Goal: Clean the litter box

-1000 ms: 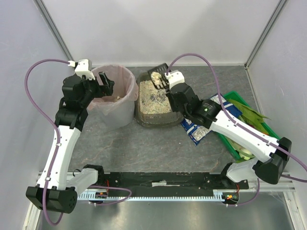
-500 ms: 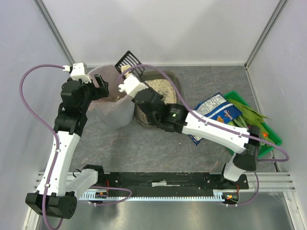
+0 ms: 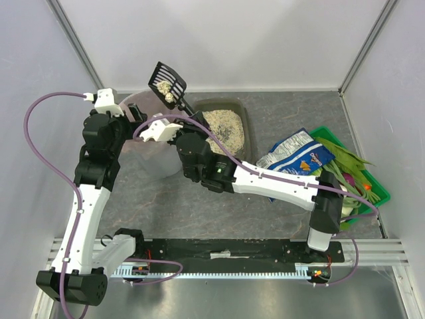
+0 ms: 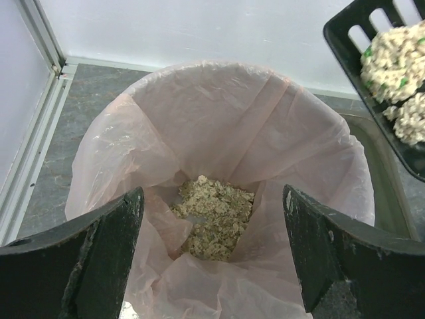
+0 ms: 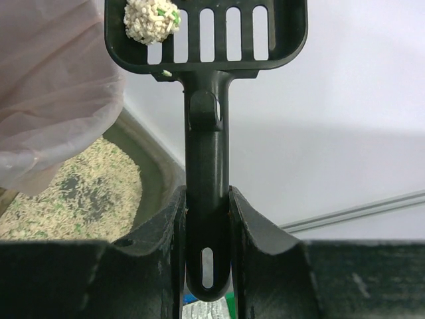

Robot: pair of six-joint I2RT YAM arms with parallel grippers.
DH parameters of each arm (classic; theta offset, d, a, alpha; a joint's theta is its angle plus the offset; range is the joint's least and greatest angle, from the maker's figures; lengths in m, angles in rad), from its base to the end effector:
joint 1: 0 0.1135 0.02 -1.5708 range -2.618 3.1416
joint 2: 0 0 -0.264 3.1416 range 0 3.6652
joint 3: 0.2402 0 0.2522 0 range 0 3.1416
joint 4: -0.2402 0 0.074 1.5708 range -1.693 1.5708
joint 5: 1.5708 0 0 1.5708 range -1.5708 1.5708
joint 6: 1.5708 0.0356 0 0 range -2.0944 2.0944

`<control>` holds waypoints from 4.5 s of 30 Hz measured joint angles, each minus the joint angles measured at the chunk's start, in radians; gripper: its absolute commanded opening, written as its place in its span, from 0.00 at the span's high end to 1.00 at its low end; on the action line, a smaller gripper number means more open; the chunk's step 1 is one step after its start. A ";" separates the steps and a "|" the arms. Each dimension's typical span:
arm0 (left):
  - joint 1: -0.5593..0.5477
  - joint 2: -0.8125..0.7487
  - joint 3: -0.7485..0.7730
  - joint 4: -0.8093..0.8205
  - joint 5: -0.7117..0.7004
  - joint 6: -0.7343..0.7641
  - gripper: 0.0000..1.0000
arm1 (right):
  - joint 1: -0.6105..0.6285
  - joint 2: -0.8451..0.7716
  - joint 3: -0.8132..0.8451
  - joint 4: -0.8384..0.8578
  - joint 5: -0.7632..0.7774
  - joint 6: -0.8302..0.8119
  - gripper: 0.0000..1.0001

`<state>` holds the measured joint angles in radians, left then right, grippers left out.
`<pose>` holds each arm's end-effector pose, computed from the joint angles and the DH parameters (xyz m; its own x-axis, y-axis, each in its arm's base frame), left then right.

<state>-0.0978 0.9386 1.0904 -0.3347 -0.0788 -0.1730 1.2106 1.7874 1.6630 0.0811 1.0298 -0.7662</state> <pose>0.2040 -0.0172 0.4029 -0.1818 -0.1546 -0.9711 -0.0111 0.9878 -0.1552 0.1764 0.3818 0.3965 0.1139 -0.7108 -0.6941 -0.1403 0.6802 -0.7195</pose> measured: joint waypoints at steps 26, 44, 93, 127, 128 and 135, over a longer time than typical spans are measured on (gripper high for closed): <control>0.049 0.000 0.000 0.000 -0.032 -0.002 0.05 | 0.005 0.108 -0.249 0.713 -0.011 -0.763 1.00; 0.058 0.001 0.000 0.000 -0.028 -0.009 0.05 | 0.011 0.098 -0.309 0.842 -0.050 -0.836 1.00; -0.277 0.437 0.372 -0.042 0.477 -0.010 0.11 | -0.510 -0.513 -0.303 -0.799 -0.949 0.777 1.00; -0.292 0.499 0.312 -0.014 0.721 -0.172 0.98 | -0.510 -0.709 -0.404 -0.702 -1.108 0.693 0.13; -0.288 0.499 0.305 -0.010 0.733 -0.188 0.98 | -0.510 -0.742 -0.432 -0.669 -1.099 0.699 0.11; -0.215 0.500 0.216 0.122 0.877 -0.380 0.98 | -0.511 -0.978 -0.580 -0.484 -1.081 0.753 0.09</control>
<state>-0.3126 1.4391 1.3060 -0.2127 0.7986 -0.5526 0.6998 0.8089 1.0832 -0.4026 -0.0517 -0.0132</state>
